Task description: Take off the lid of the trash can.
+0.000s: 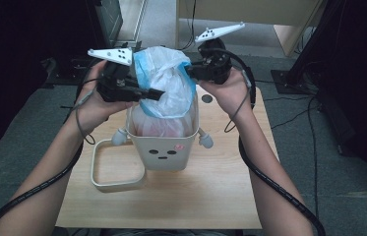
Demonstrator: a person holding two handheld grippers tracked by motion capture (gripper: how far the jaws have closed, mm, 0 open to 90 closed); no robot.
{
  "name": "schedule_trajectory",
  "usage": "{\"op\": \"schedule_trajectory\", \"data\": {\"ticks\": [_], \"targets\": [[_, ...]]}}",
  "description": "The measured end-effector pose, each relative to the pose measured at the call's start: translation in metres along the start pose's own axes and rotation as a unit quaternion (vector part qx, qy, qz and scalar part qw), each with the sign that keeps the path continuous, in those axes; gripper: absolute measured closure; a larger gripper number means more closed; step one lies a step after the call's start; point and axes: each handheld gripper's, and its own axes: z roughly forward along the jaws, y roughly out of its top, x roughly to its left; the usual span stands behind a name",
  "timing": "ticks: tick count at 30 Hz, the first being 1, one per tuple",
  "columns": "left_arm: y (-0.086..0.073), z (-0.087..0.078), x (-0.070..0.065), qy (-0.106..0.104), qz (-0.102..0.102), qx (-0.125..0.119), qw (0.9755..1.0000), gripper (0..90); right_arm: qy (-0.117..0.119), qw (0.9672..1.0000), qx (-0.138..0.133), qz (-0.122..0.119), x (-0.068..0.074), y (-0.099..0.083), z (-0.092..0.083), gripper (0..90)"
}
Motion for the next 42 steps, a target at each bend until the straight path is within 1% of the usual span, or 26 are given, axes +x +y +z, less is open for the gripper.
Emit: {"op": "schedule_trajectory", "data": {"ticks": [3, 4, 7, 8, 10, 12, 13, 16, 18, 19, 20, 23, 24, 25, 26, 27, 29, 30, 31, 32, 35, 36, 37, 39, 41, 42], "targets": [[0.002, -0.006, 0.007, 0.011, -0.021, -0.011, 0.9997, 89.1, 0.021, 0.9997, 0.011, -0.003, -0.001, -0.011, 0.008, 89.8], [0.003, -0.006, 0.008, 0.012, -0.023, -0.011, 0.9996, 89.1, 0.027, 0.9994, 0.017, -0.011, 0.001, -0.014, 0.011, 89.8], [0.004, -0.006, 0.012, 0.032, -0.024, -0.011, 0.9991, 89.1, 0.043, 0.9981, 0.033, -0.03, 0.009, -0.019, 0.016, 89.9], [0.004, -0.005, 0.013, 0.034, -0.028, -0.01, 0.999, 89.2, 0.049, 0.9975, 0.037, -0.035, 0.013, -0.02, 0.017, 89.8], [0.003, -0.003, 0.016, 0.029, -0.035, -0.012, 0.9989, 89.2, 0.047, 0.9972, 0.042, -0.042, 0.016, -0.021, 0.018, 88.2], [0.001, -0.004, 0.018, 0.028, -0.04, -0.013, 0.9987, 89.2, 0.032, 0.9979, 0.036, -0.042, 0.016, -0.022, 0.015, 72.5], [0.0, -0.005, 0.019, 0.03, -0.042, -0.014, 0.9986, 89.3, 0.024, 0.9985, 0.028, -0.041, 0.015, -0.022, 0.013, 68.2], [-0.001, -0.006, 0.021, 0.038, -0.046, -0.013, 0.9981, 89.3, 0.019, 0.9997, -0.001, -0.013, 0.004, -0.027, -0.001, 55.3], [-0.001, -0.006, 0.022, 0.043, -0.048, -0.009, 0.9979, 89.3, 0.028, 0.9994, -0.023, -0.002, 0.0, -0.029, -0.008, 50.4], [0.0, -0.005, 0.023, 0.047, -0.047, -0.008, 0.9977, 89.3, 0.049, 0.9979, -0.043, 0.002, -0.003, -0.03, -0.014, 44.2], [0.001, -0.004, 0.024, 0.048, -0.047, -0.005, 0.9977, 89.2, 0.061, 0.997, -0.046, 0.002, -0.002, -0.03, -0.014, 42.2], [0.006, 0.0, 0.022, 0.048, -0.041, -0.005, 0.998, 89.3, 0.094, 0.9946, -0.044, -0.008, 0.008, -0.029, -0.007, 35.7], [0.006, 0.0, 0.022, 0.048, -0.041, -0.005, 0.998, 89.3, 0.094, 0.9946, -0.044, -0.008, 0.008, -0.029, -0.007, 35.7], [0.009, 0.002, 0.021, 0.04, -0.042, -0.007, 0.9983, 89.3, 0.108, 0.9933, -0.037, -0.018, 0.016, -0.028, 0.002, 31.0], [0.009, 0.002, 0.021, 0.04, -0.042, -0.007, 0.9983, 89.3, 0.108, 0.9933, -0.037, -0.018, 0.016, -0.028, 0.002, 31.0], [0.012, 0.004, 0.019, 0.033, -0.042, -0.006, 0.9986, 89.4, 0.108, 0.9936, -0.023, -0.025, 0.022, -0.027, 0.013, 25.9], [0.014, 0.007, 0.017, 0.029, -0.039, -0.005, 0.9988, 89.4, 0.096, 0.9949, -0.009, -0.031, 0.027, -0.025, 0.022, 23.6], [0.014, 0.007, 0.017, 0.029, -0.039, -0.005, 0.9988, 89.5, 0.096, 0.9949, -0.009, -0.031, 0.027, -0.025, 0.022, 23.6], [0.015, 0.008, 0.014, 0.025, -0.033, 0.0, 0.9991, 89.4, 0.104, 0.9942, 0.004, -0.027, 0.029, -0.024, 0.03, 23.6], [0.016, 0.009, 0.014, 0.025, -0.032, 0.001, 0.9992, 89.4, 0.102, 0.9943, 0.01, -0.027, 0.031, -0.023, 0.033, 28.4], [0.017, 0.01, 0.013, 0.019, -0.033, 0.003, 0.9993, 89.4, 0.095, 0.993, 0.035, -0.06, 0.036, -0.02, 0.038, 51.9], [0.017, 0.01, 0.013, 0.019, -0.033, 0.003, 0.9993, 89.4, 0.095, 0.993, 0.035, -0.06, 0.036, -0.02, 0.038, 51.9], [0.017, 0.011, 0.013, 0.014, -0.034, 0.004, 0.9993, 89.3, 0.091, 0.9925, 0.046, -0.068, 0.037, -0.018, 0.039, 64.1], [0.016, 0.013, 0.013, 0.013, -0.035, 0.01, 0.9993, 88.8, 0.091, 0.9923, 0.058, -0.061, 0.036, -0.018, 0.041, 77.9], [0.016, 0.014, 0.012, 0.02, -0.033, 0.014, 0.9991, 86.7, 0.09, 0.9922, 0.068, -0.052, 0.034, -0.018, 0.041, 83.7], [0.015, 0.014, 0.011, 0.027, -0.03, 0.015, 0.9991, 81.1, 0.091, 0.9922, 0.073, -0.043, 0.033, -0.018, 0.04, 84.9]]}}
